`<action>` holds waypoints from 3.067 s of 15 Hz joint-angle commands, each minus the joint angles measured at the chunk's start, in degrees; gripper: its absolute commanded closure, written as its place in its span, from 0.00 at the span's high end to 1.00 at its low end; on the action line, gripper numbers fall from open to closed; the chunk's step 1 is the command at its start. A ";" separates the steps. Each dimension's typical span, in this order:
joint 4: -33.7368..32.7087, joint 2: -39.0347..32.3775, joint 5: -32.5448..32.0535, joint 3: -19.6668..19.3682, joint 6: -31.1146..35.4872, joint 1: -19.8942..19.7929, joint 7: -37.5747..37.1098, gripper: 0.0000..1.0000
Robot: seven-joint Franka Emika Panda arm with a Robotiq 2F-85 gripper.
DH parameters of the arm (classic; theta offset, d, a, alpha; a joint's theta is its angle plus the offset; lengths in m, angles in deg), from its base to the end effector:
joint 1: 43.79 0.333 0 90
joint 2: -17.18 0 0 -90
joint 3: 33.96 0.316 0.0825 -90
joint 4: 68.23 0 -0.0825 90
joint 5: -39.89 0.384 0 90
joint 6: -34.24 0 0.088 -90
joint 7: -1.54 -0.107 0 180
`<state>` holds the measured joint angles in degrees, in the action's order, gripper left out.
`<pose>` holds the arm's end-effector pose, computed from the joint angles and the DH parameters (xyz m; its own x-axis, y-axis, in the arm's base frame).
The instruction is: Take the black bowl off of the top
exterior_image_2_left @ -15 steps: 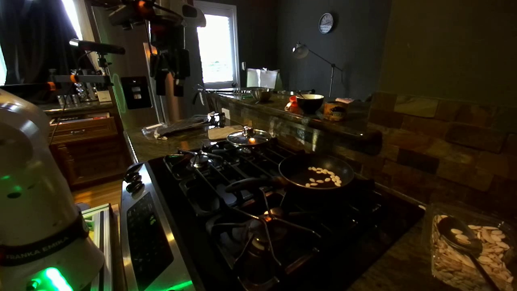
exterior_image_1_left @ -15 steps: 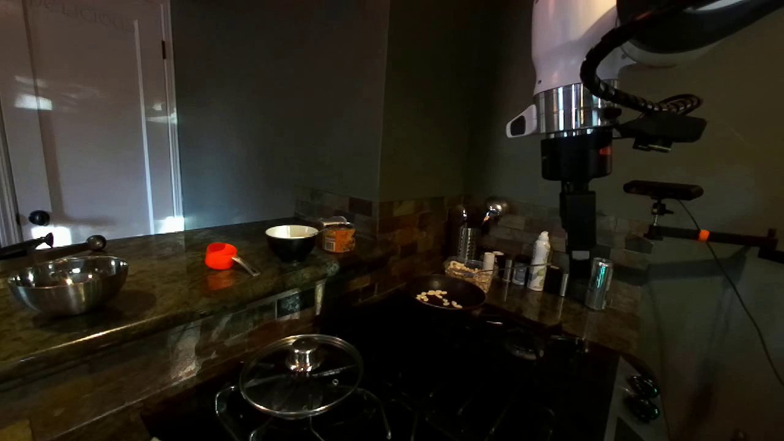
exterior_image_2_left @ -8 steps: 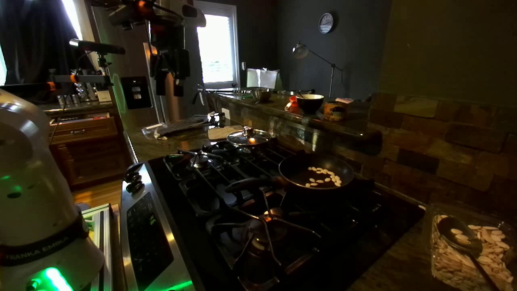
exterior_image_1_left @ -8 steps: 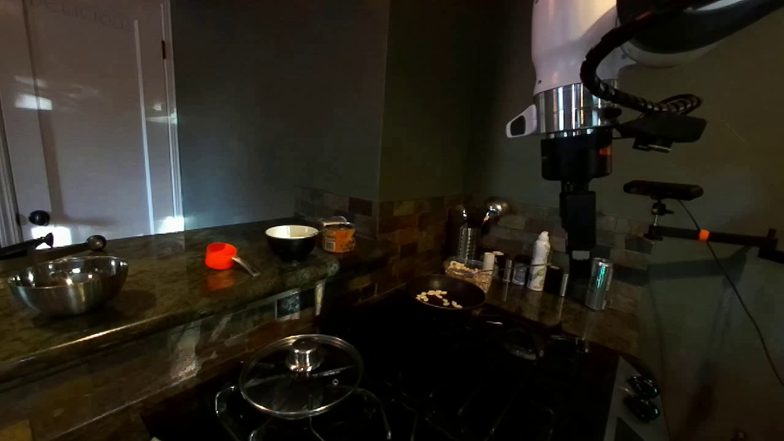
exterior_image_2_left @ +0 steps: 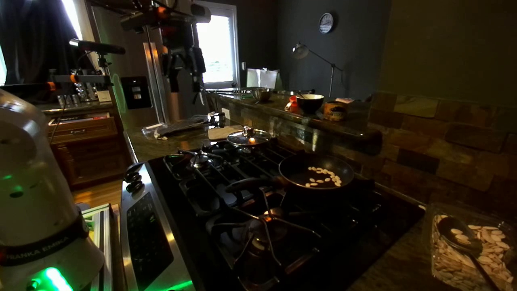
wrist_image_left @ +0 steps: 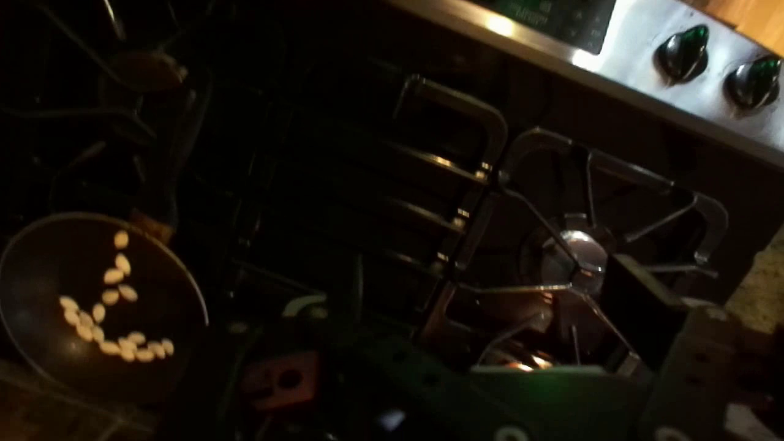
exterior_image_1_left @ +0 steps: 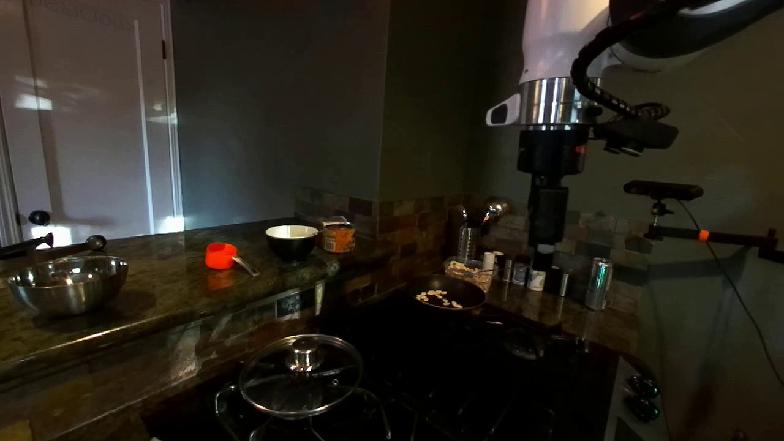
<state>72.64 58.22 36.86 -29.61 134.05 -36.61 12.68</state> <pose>0.3289 0.0661 0.5338 0.9266 0.3754 -0.0221 0.3757 -0.9214 0.0993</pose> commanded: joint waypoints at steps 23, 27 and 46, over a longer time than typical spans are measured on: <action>-20.79 -34.34 6.62 -3.49 41.51 -4.37 -13.54 1.00; -22.27 -35.50 6.53 -3.83 42.89 -5.64 -15.43 1.00; -51.02 -58.01 11.34 -5.48 37.16 -5.11 -46.39 1.00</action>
<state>21.77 0.20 47.91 -34.45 171.42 -42.25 -33.91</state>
